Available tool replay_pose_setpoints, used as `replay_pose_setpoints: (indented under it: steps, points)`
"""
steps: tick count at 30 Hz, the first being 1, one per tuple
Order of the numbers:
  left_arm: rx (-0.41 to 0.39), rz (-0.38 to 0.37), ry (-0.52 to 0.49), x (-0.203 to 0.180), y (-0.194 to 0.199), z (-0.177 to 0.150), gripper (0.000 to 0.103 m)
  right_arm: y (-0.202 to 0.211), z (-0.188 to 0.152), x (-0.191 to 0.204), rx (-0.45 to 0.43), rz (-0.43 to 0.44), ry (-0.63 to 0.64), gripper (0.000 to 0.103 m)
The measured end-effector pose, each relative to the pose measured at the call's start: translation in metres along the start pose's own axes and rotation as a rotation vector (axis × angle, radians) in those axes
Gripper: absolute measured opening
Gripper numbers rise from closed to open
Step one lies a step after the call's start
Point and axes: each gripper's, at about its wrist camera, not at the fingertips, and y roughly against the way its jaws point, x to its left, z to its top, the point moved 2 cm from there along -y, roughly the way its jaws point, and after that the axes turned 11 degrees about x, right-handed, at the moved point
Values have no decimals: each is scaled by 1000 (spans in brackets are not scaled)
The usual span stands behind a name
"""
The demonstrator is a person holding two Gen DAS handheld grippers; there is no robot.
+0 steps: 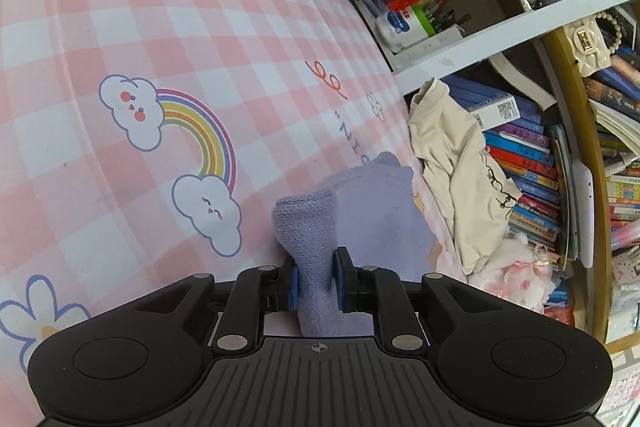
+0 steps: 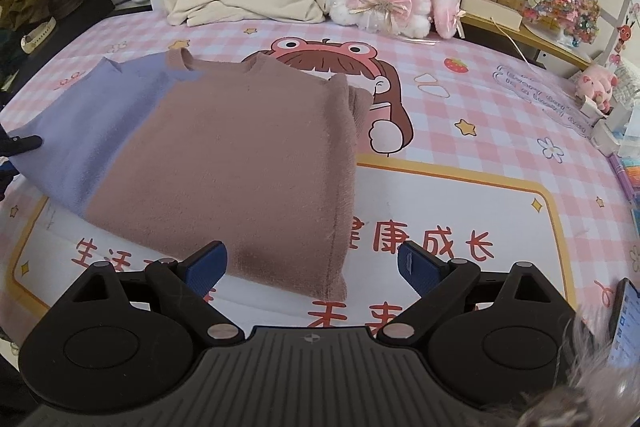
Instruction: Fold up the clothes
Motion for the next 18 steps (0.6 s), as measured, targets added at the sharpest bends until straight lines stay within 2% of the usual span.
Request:
replay_pose_setpoints:
  steps: [11, 18]
  points:
    - [-14, 3, 16, 1, 2, -3, 12, 6, -1, -10, -36, -3, -18, 94]
    - [-38, 19, 18, -1, 3, -8, 12, 6, 2, -21, -55, 11, -15, 79]
